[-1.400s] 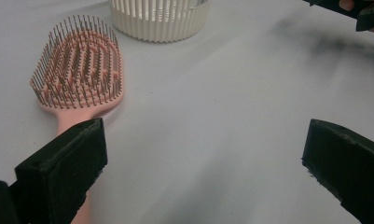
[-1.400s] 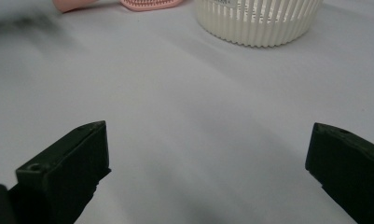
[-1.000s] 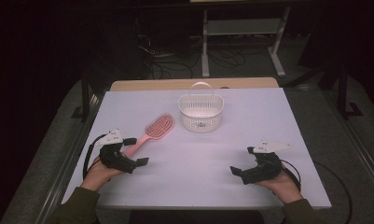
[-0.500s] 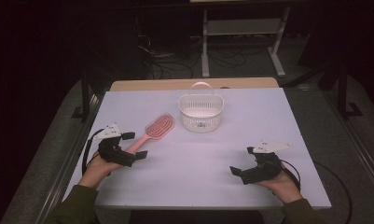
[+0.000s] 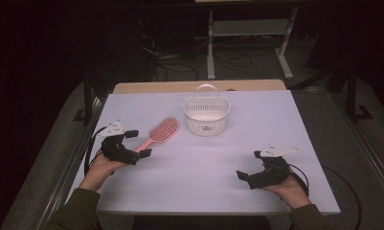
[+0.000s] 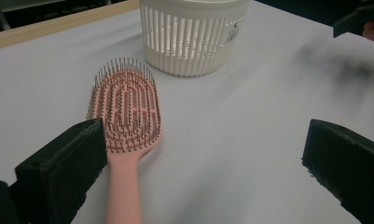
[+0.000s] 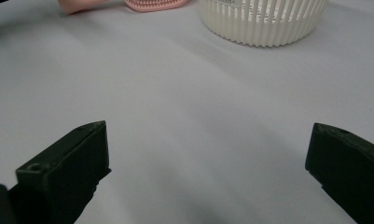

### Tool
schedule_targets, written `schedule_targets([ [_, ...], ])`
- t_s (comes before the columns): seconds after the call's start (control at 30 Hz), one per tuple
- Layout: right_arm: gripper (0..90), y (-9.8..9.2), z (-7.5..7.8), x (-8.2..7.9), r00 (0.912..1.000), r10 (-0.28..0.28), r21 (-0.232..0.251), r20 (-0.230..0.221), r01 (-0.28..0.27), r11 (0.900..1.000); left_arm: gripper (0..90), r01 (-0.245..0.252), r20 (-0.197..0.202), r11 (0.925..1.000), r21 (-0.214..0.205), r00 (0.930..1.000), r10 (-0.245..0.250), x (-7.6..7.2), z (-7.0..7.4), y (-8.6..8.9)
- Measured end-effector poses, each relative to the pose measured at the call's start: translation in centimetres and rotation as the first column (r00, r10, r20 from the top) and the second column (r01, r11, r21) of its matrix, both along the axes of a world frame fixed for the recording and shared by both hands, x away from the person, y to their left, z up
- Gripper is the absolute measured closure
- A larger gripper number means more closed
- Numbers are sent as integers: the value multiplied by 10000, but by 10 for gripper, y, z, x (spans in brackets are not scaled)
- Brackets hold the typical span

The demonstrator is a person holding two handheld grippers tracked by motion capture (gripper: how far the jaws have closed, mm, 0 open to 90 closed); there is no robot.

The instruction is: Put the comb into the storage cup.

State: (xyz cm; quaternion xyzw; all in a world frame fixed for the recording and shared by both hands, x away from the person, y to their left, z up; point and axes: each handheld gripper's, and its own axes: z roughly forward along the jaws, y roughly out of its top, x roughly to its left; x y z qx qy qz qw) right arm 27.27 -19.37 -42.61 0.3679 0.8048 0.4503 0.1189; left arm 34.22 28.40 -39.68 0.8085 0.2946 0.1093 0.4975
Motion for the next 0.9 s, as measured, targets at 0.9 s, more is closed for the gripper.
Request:
schedule_targets([
  [0.9, 0, 0, -2, 0, 10000, -11, 7, -31, 11, 10000, 0, 276, -42, 9996, -85, 9996, -276, 17, 10, -8],
])
